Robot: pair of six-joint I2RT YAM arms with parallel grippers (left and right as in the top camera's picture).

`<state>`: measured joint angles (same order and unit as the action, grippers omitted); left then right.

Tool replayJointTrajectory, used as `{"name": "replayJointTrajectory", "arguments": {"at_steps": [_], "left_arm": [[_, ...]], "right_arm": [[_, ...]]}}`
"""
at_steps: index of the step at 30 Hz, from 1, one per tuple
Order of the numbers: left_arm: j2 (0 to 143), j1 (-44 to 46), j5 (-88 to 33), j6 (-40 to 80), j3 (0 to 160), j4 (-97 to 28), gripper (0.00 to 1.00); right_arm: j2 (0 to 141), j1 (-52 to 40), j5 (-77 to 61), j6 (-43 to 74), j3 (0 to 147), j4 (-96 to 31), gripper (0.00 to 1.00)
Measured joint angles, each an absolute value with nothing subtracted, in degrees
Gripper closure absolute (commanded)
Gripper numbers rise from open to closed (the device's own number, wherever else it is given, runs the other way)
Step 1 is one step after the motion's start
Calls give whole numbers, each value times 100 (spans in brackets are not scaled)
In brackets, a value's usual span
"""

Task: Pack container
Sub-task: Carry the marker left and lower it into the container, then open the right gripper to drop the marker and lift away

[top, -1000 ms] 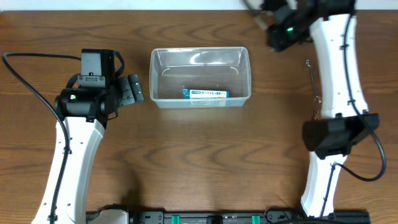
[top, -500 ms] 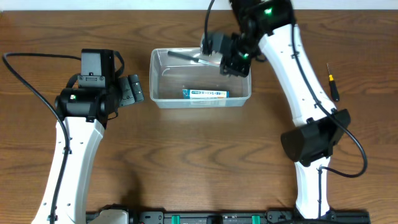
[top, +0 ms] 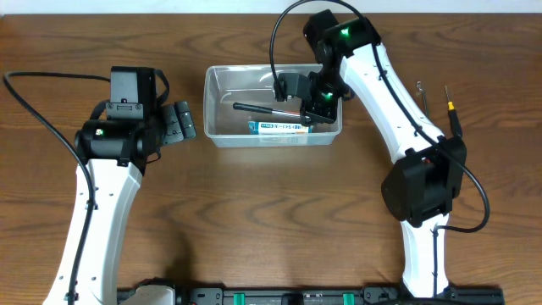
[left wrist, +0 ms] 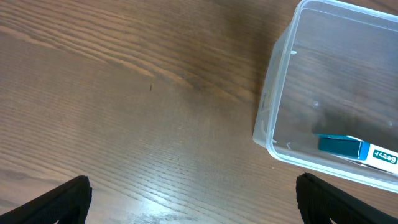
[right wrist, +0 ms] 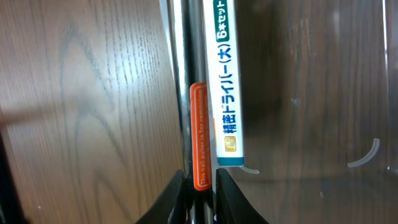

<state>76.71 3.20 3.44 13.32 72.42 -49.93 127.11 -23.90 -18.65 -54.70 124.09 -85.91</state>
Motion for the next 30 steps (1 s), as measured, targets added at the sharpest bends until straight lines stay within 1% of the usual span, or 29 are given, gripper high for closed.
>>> {"name": "replayJointTrajectory", "arguments": {"at_steps": [9,30], "left_arm": [[7671,320,344,1332,7242,-4993,2],[7671,320,344,1332,7242,-4993,2]], "right_arm": [[12711,-2390,-1865,-5468,12401,-8283,94],[12728,-2390,-1865,-5463,12296,-8261,95]]}}
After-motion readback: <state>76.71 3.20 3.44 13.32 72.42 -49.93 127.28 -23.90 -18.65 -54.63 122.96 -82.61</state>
